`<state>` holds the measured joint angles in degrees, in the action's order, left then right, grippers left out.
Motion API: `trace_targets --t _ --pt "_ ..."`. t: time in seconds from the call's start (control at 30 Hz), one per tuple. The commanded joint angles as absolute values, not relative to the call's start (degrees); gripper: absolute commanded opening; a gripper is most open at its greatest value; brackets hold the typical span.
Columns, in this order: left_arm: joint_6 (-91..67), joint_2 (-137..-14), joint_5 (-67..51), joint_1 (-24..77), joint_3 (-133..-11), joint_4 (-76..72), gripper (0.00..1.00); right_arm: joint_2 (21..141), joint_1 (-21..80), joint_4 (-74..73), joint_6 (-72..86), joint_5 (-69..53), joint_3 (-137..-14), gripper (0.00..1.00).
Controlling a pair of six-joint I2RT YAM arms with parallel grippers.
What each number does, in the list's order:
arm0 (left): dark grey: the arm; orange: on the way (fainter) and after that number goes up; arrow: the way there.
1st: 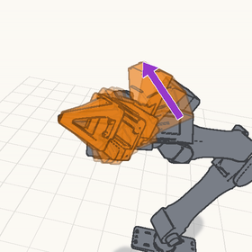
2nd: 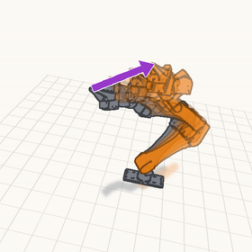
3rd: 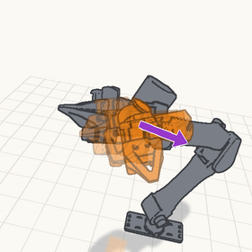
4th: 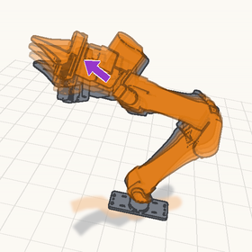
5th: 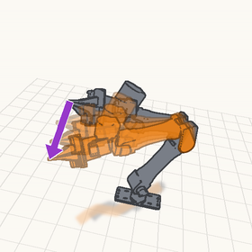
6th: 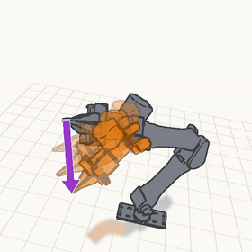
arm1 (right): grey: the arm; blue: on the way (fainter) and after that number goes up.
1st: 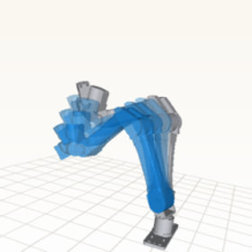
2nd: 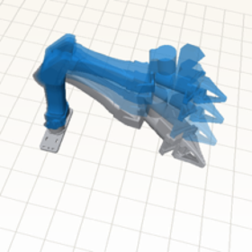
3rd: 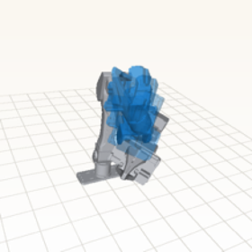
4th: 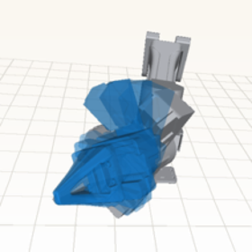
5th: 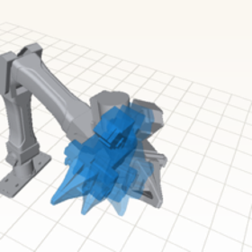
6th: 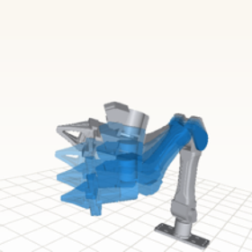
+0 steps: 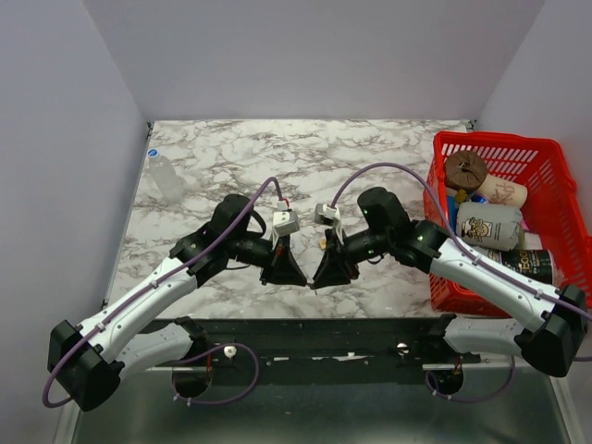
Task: Unlock with the key
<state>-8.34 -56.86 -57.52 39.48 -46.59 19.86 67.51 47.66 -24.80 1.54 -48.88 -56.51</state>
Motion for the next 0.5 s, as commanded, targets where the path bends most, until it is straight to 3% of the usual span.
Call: trace_targets --t 0.0,0.27,0.43,0.47 --pt "-7.12 -57.13 -59.24 39.37 -47.11 19.69 0.00 68.11 48.34 -23.73 1.85 -50.98 -55.46 0.31" --pt "-6.85 -57.22 -58.18 39.38 -47.29 19.42 0.00 69.17 48.60 -23.56 1.50 -51.15 -55.20 0.24" --pt "-6.85 -56.87 -57.22 39.37 -47.20 18.90 0.00 69.43 48.69 -23.03 1.58 -51.42 -54.84 0.01" --pt "-6.94 -56.60 -56.17 39.29 -47.20 18.90 0.00 69.43 48.69 -22.85 1.67 -51.50 -54.67 0.01"
